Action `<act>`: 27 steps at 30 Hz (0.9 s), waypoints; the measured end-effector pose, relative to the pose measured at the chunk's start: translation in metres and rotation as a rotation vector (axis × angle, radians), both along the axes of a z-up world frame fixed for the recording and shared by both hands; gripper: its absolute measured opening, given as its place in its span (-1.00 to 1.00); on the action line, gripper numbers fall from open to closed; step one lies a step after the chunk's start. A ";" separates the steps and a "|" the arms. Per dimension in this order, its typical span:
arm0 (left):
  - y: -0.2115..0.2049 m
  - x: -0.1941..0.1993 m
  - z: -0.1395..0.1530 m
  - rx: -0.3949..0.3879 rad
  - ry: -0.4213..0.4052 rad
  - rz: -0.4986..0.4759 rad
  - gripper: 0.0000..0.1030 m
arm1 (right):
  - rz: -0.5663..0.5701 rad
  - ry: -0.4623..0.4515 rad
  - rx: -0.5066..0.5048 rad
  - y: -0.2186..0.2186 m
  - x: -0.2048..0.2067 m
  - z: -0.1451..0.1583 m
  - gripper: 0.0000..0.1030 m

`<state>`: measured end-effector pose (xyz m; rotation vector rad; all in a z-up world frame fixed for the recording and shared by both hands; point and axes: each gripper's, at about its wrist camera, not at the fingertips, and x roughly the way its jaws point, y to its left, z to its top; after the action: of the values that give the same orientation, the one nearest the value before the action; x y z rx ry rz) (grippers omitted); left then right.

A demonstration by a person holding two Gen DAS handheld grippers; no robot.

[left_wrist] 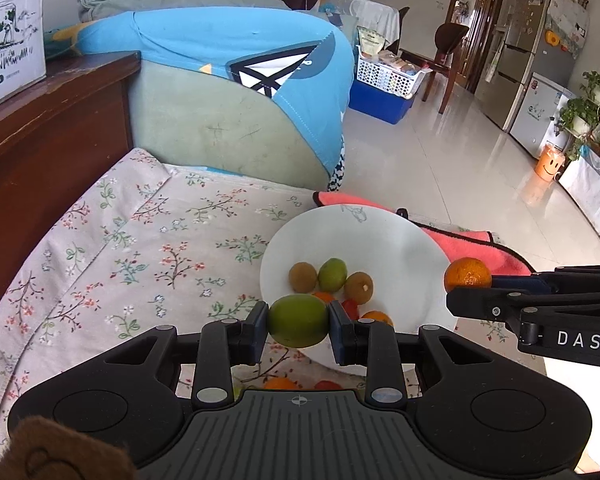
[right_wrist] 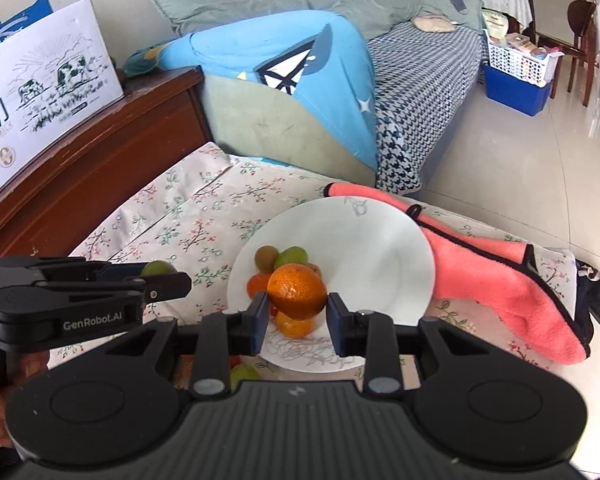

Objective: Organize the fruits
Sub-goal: 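Carry the green plum and mandarin over the white plate with both tools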

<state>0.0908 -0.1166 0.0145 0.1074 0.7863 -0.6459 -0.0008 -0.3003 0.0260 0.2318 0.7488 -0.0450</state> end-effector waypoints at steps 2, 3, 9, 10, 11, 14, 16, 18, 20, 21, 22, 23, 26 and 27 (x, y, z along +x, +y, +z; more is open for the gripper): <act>-0.007 0.001 -0.001 -0.002 0.001 -0.003 -0.44 | -0.016 0.002 -0.007 -0.008 0.001 -0.001 -0.40; -0.010 0.002 -0.002 -0.001 0.002 -0.005 -0.44 | -0.024 0.004 -0.010 -0.012 0.002 -0.001 -0.40; -0.029 0.004 -0.005 0.003 -0.005 -0.023 -0.44 | -0.069 0.018 -0.014 -0.033 0.004 -0.005 -0.40; -0.032 0.005 -0.005 -0.001 -0.003 -0.023 -0.44 | -0.076 0.018 -0.013 -0.037 0.005 -0.006 -0.40; -0.035 0.006 -0.007 -0.003 0.000 -0.026 -0.44 | -0.085 0.019 -0.011 -0.041 0.006 -0.007 -0.40; -0.047 0.006 -0.011 -0.004 0.004 -0.047 -0.44 | -0.112 0.026 0.001 -0.053 0.011 -0.011 -0.40; -0.056 0.004 -0.014 -0.006 0.005 -0.061 -0.44 | -0.130 0.031 0.001 -0.058 0.016 -0.015 -0.40; -0.064 0.004 -0.016 -0.011 0.005 -0.068 -0.44 | -0.140 0.028 -0.001 -0.063 0.019 -0.017 -0.40; -0.070 0.005 -0.018 -0.022 0.014 -0.073 -0.44 | -0.145 0.022 0.008 -0.066 0.022 -0.019 -0.40; -0.073 0.005 -0.018 -0.026 0.016 -0.075 -0.44 | -0.146 0.022 0.010 -0.067 0.025 -0.020 -0.40; -0.077 0.004 -0.020 -0.026 0.017 -0.080 -0.44 | -0.145 0.025 0.009 -0.068 0.027 -0.022 -0.40; -0.080 0.005 -0.022 -0.022 0.017 -0.084 -0.44 | -0.145 0.028 0.007 -0.068 0.029 -0.025 -0.40; -0.086 0.005 -0.030 -0.005 0.027 -0.089 -0.44 | -0.146 0.038 0.014 -0.070 0.037 -0.032 -0.40; -0.087 0.006 -0.031 -0.005 0.033 -0.086 -0.44 | -0.148 0.041 0.018 -0.071 0.039 -0.034 -0.40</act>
<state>0.0965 -0.2033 -0.0167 0.1271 0.8157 -0.7329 0.0379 -0.3713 -0.0082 0.3042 0.7722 -0.1837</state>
